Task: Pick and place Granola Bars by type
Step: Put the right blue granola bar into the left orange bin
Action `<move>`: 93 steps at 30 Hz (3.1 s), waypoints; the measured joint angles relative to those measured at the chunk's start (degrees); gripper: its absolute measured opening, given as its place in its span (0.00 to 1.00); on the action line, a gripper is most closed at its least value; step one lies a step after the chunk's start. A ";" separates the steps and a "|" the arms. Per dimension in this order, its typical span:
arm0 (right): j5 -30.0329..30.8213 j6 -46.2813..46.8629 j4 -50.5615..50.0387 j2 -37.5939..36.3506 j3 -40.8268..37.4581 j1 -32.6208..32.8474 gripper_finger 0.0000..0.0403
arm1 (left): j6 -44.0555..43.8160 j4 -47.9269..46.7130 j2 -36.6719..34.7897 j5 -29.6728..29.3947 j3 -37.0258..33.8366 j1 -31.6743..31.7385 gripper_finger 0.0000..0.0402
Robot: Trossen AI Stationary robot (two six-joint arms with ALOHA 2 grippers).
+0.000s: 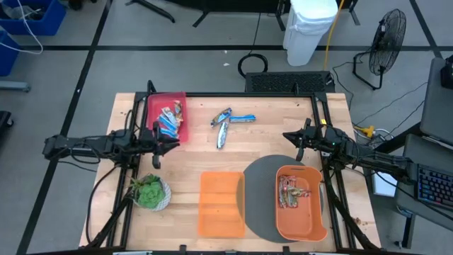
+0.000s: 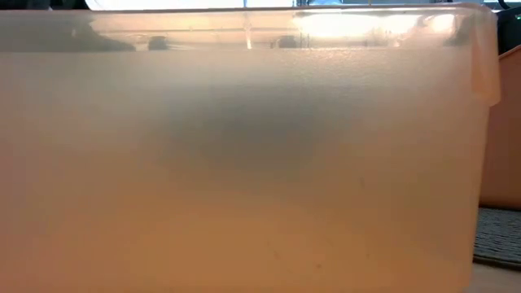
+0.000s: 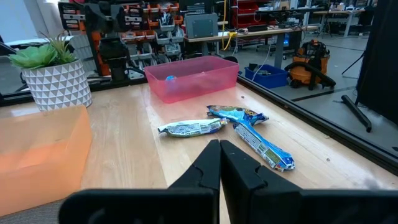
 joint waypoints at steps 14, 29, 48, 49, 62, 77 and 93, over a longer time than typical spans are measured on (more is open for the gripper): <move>0.00 -0.02 0.00 0.00 0.00 -0.01 0.00 | -0.49 1.60 -9.53 0.04 -8.80 0.02 0.18; 0.00 -0.02 0.00 0.00 0.00 -0.01 0.00 | -1.62 -0.93 -9.76 0.18 -9.15 0.04 0.18; 0.04 -2.86 0.93 0.00 0.00 0.00 0.00 | -1.87 -0.94 -9.76 0.22 -9.14 0.03 0.18; 0.06 -4.12 1.47 0.02 0.00 0.00 0.00 | -1.84 -0.96 -9.76 0.22 -9.14 0.02 0.18; 0.04 13.57 15.61 0.04 -0.02 -0.01 0.00 | -1.82 -0.98 -9.76 0.26 -9.12 0.02 0.18; 0.19 12.44 19.95 3.78 0.69 -0.01 0.00 | -1.85 -0.98 -9.76 0.20 -9.12 0.04 0.18; 12.25 -6.34 -15.45 50.65 48.89 -3.13 0.00 | -1.87 -0.99 -9.75 0.17 -9.12 0.04 0.18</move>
